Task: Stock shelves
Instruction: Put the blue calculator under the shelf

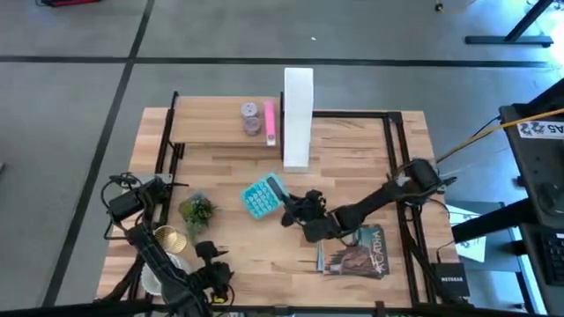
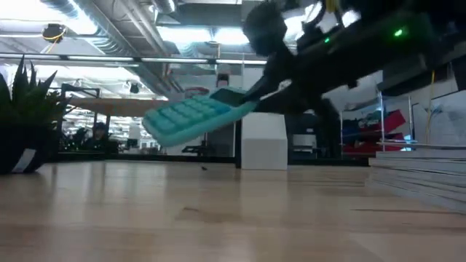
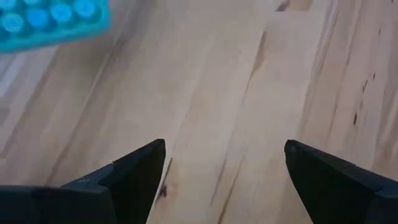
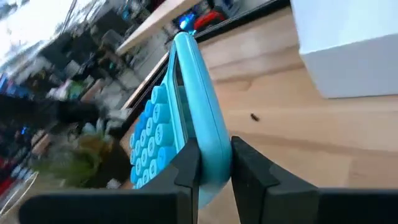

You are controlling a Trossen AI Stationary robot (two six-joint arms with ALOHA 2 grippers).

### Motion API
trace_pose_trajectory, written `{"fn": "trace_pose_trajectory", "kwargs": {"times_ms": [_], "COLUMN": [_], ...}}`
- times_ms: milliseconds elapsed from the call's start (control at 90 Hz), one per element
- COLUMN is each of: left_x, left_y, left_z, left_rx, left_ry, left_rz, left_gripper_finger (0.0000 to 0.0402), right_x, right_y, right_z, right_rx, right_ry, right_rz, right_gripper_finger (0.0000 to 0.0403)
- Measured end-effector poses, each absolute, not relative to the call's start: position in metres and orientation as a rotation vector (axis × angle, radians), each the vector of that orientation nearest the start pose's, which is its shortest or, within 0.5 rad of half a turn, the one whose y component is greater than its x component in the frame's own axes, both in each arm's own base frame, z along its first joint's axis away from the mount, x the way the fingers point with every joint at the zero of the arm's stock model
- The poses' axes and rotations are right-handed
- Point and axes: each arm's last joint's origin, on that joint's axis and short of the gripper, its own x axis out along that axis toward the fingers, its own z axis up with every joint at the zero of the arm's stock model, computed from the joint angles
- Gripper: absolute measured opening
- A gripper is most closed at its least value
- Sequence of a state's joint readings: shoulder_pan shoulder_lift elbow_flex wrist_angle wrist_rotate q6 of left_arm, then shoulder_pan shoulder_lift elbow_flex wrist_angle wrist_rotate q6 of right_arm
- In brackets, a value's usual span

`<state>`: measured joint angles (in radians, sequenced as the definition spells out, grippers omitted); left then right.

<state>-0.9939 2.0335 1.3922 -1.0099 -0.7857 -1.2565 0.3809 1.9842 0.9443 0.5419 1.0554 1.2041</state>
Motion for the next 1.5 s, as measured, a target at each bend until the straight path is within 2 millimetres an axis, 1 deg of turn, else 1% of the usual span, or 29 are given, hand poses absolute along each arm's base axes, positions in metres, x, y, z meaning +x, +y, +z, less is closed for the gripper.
{"fn": "trace_pose_trajectory", "kwargs": {"times_ms": [144,200,289,400,489,622,778,900,1178,1267,1378,1500], "left_x": [0.215,0.215,0.217,0.217,0.217,0.217,0.217,0.217,0.220,0.222,0.228,0.235], "left_y": [-0.293,-0.293,-0.292,-0.292,-0.292,-0.292,-0.292,-0.292,-0.290,-0.288,-0.283,-0.277], "left_z": [0.154,0.154,0.154,0.154,0.154,0.154,0.154,0.154,0.153,0.153,0.152,0.152], "left_rx": [0.140,0.144,0.144,0.141,0.142,0.139,0.139,0.138,0.108,0.098,0.078,0.081], "left_ry": [0.863,0.863,0.862,0.861,0.861,0.860,0.860,0.860,0.871,0.883,0.931,0.963], "left_rz": [0.447,0.446,0.451,0.452,0.453,0.453,0.454,0.454,0.466,0.475,0.484,0.495], "left_gripper_finger": [0.0313,0.0313,0.0313,0.0313,0.0313,0.0313,0.0313,0.0313,0.0313,0.0313,0.0313,0.0313], "right_x": [0.382,0.391,0.401,0.407,0.413,0.411,0.411,0.409,0.406,0.407,0.406,0.400], "right_y": [0.100,0.092,0.078,0.063,0.052,0.043,0.040,0.040,0.039,0.039,0.045,0.059], "right_z": [0.118,0.121,0.128,0.129,0.131,0.127,0.126,0.125,0.123,0.124,0.131,0.145], "right_rx": [0.824,0.822,0.813,0.789,0.808,0.785,0.783,0.752,0.721,0.673,0.613,0.493], "right_ry": [-0.028,-0.033,-0.021,0.028,0.073,0.112,0.124,0.124,0.103,0.109,0.091,0.090], "right_rz": [-0.789,-0.795,-0.804,-0.827,-0.800,-0.834,-0.838,-0.875,-0.938,-0.940,-0.943,-0.950], "right_gripper_finger": [0.0042,0.0042,0.0043,0.0056,0.0057,0.0058,0.0066,0.0082,0.0164,0.0189,0.0209,0.0215]}}
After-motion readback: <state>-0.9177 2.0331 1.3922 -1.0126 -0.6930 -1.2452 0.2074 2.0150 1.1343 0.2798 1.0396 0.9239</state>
